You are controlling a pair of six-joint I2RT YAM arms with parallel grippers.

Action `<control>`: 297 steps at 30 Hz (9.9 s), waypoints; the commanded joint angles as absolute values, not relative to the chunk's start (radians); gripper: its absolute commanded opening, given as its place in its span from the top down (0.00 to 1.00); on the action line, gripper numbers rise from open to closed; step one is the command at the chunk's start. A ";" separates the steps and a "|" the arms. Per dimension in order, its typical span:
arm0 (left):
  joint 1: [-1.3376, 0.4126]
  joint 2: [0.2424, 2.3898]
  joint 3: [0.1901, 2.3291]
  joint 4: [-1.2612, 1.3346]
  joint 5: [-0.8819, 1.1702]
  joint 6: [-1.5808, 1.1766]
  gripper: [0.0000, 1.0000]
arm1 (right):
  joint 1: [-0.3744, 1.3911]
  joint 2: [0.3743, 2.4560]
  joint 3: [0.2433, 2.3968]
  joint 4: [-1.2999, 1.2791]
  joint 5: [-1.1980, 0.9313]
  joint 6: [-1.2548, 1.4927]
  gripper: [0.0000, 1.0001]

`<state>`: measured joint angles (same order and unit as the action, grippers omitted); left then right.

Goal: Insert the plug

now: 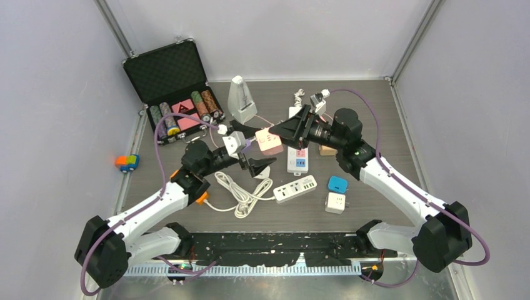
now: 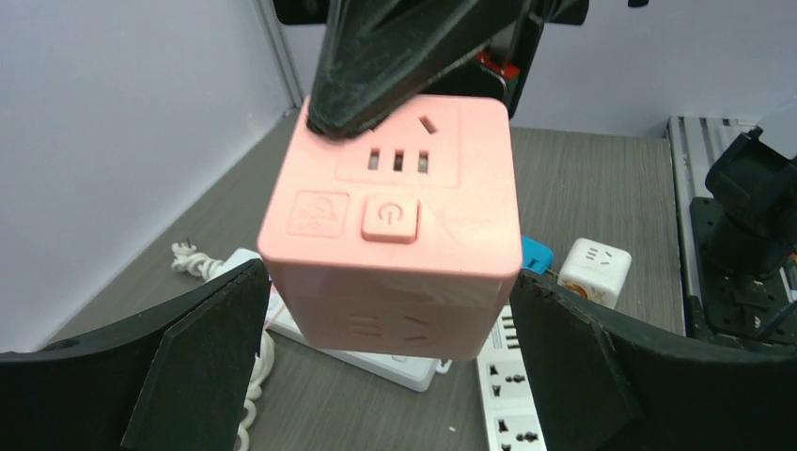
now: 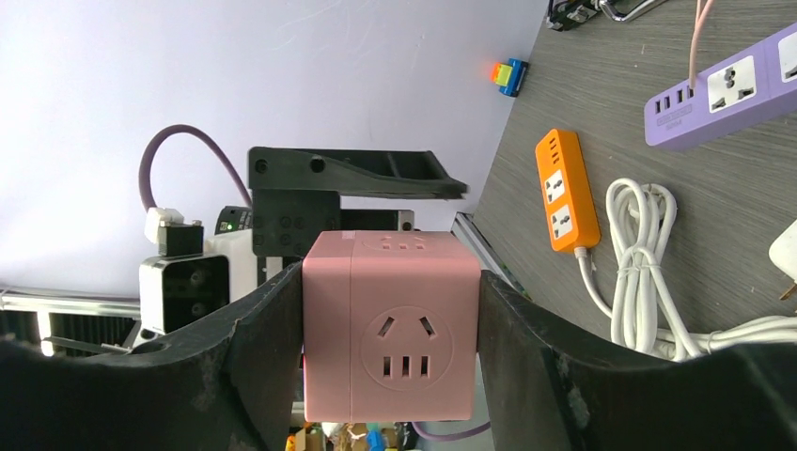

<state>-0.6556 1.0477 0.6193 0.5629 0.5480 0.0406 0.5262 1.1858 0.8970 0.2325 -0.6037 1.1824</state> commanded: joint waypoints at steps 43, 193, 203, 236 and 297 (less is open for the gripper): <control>-0.661 1.048 0.676 0.444 0.430 0.293 1.00 | 0.676 1.077 1.211 -0.464 -0.060 0.510 0.04; -0.528 1.602 1.065 0.057 0.202 -0.485 0.20 | 0.306 2.211 2.065 -0.704 0.071 0.249 0.95; -0.522 1.610 1.059 0.061 0.209 -0.484 0.21 | 0.315 2.286 2.109 -0.724 0.032 0.200 0.95; -0.512 1.595 1.018 0.078 0.228 -0.491 0.24 | 0.325 2.305 2.223 -0.872 0.027 0.212 0.95; -0.511 1.579 0.974 0.104 0.244 -0.524 0.26 | 0.392 1.960 1.343 0.027 0.267 0.246 0.95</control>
<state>-0.5156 1.6150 0.9791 0.0532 0.2260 -0.5095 0.3603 2.0010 1.4139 -0.0544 0.2195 0.2375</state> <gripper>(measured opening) 0.740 0.664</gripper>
